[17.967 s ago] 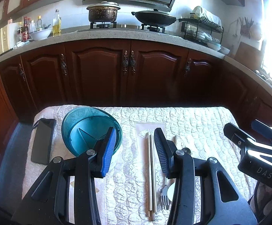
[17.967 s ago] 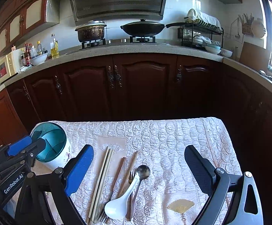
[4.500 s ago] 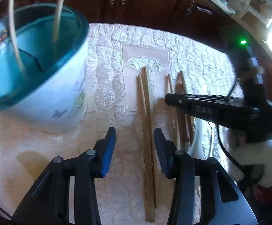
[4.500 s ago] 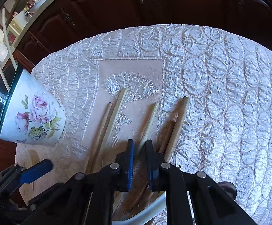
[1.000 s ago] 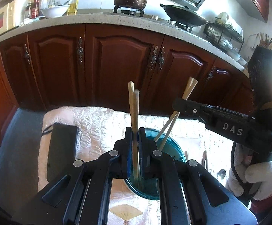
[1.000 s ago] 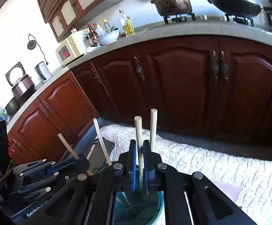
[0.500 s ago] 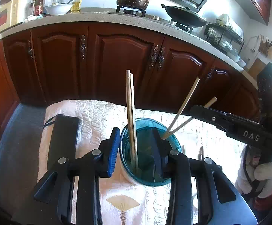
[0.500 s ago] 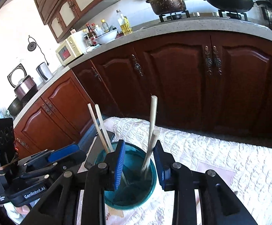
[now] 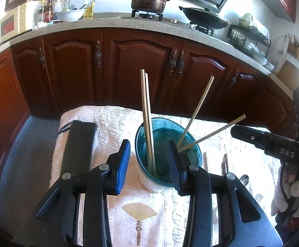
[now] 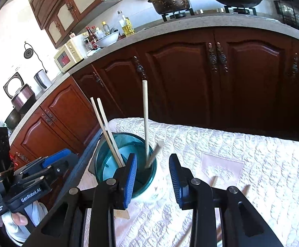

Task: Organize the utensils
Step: 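Withdraw both open tools from the cup toward the utensils on the cloth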

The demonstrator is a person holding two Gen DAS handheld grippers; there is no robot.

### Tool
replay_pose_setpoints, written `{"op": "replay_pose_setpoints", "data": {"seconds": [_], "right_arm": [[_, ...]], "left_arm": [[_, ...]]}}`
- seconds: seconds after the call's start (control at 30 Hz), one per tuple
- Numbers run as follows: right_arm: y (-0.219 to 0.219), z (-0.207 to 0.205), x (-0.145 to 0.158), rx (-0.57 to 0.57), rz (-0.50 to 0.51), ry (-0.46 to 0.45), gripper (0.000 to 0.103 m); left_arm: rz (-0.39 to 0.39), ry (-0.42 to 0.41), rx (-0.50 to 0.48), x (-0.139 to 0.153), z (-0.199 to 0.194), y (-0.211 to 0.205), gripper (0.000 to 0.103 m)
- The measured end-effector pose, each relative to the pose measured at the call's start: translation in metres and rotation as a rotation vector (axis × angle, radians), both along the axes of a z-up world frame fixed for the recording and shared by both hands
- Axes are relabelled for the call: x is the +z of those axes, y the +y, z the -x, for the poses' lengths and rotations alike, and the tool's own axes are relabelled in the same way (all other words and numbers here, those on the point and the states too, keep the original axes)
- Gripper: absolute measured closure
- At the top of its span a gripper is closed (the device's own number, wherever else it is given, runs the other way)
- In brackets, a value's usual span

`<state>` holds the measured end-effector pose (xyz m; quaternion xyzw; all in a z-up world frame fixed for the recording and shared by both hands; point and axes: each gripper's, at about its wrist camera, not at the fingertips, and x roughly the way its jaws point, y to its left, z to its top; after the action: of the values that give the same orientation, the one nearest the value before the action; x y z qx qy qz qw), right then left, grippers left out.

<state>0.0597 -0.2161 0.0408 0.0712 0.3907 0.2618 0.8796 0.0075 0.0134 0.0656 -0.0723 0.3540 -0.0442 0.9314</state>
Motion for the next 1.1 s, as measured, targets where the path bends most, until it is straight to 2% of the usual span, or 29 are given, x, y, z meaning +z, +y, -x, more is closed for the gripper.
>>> {"op": "replay_pose_setpoints", "data": {"seconds": [0.13,0.4,0.67,0.8,1.1], "right_arm": [[-0.01,0.015,0.003,-0.005,0.01,-0.013,0.072],[-0.022,0.043,-0.001,-0.018,0.051,-0.029,0.068],[-0.034,0.054,-0.006,-0.028,0.068,-0.024,0.066],[-0.045,0.056,-0.01,-0.044,0.092,-0.014,0.065],[-0.083,0.061,-0.034,-0.099,0.134,0.026,0.064]], "left_arm": [[-0.005,-0.006,0.007,0.001,0.006,-0.002,0.063],[-0.014,0.003,-0.004,-0.002,0.012,-0.011,0.062],[-0.017,0.017,-0.022,-0.009,0.016,-0.021,0.059],[-0.007,0.028,-0.038,-0.013,0.017,-0.028,0.048],[-0.015,0.06,-0.089,-0.026,0.018,-0.048,0.047]]}}
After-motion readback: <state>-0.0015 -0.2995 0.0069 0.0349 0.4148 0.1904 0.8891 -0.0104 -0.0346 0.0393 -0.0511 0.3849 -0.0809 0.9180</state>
